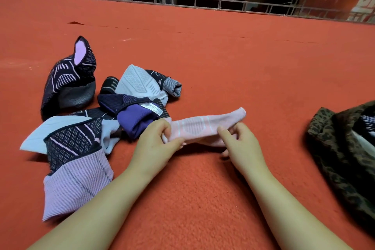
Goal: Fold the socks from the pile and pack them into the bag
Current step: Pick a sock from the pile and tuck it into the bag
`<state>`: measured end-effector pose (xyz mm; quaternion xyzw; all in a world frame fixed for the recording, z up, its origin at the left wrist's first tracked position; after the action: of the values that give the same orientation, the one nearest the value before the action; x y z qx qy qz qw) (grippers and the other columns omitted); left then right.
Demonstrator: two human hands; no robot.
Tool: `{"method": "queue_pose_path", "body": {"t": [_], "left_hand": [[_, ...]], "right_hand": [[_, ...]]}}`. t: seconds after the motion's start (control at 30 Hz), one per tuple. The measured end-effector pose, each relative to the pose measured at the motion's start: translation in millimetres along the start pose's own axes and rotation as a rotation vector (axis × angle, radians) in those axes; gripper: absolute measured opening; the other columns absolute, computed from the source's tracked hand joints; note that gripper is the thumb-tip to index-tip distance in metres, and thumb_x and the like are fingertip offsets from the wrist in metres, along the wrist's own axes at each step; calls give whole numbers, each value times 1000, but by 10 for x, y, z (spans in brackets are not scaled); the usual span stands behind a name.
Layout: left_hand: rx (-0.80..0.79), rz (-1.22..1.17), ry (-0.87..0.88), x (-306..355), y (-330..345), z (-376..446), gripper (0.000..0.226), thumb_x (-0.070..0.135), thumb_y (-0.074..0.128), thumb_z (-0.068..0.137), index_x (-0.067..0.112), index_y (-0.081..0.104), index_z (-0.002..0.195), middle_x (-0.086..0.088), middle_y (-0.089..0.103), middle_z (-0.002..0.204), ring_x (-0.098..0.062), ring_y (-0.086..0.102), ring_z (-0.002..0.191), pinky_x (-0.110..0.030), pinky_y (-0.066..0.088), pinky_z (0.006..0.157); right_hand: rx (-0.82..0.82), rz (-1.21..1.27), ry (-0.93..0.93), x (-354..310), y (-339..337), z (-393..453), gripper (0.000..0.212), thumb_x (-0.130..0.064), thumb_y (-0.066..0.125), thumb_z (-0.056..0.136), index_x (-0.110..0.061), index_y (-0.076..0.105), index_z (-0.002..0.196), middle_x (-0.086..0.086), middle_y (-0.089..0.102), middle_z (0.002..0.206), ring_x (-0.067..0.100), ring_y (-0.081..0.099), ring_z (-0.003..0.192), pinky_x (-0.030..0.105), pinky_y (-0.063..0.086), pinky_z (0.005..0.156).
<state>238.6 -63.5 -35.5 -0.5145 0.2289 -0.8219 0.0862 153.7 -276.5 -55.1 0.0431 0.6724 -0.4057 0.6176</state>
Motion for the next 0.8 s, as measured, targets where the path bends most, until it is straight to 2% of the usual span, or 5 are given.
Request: {"method": "queue_pose_path", "body": {"t": [0.17,0.37,0.5,0.7,0.8], "left_hand": [[-58,-131,3,0,64,-5,45,7,72,74,35,46,98,24,52,103,14,49,95,3,31,77],[-165,-349,58,65,209,-78,56,23,70,67,54,47,107,15,60,109,-9,61,104,-26,48,88],[-137,-579,-14,55,158,-27,52,8,62,70,33,47,113,-10,67,87,-21,67,70,-29,55,60],[-8,-497,-51,-26,19,27,38,23,60,75,40,48,107,-7,69,89,-9,64,70,-23,52,70],[113,-430,-46,-93,-163,127,33,15,64,85,38,49,104,9,59,65,1,50,55,-15,42,58]], "right_hand": [[456,-199,-507,-592,-542,-257,49,-48,50,80,-7,51,107,4,49,103,20,45,97,32,34,83],[-209,-460,-588,-464,431,-278,66,-59,17,83,-26,49,131,-11,49,134,11,25,138,35,-3,114],[-263,-484,-617,-445,490,-240,40,-61,26,81,-39,55,97,-24,54,96,7,42,102,52,15,110],[-117,-340,-640,-519,304,-193,38,-48,30,86,-22,37,60,-10,40,53,14,41,61,27,23,103],[-115,-306,-619,-552,232,-236,35,-53,31,83,-29,29,57,-12,33,50,11,35,55,30,33,69]]}}
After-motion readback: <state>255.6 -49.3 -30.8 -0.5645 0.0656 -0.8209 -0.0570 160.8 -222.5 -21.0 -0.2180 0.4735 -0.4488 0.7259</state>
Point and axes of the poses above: each hand's wrist, its own z-axis towards the middle knuckle, its own y-axis out of the palm, x = y × z, the point moved 10 cm from there along z, towards the middle knuckle
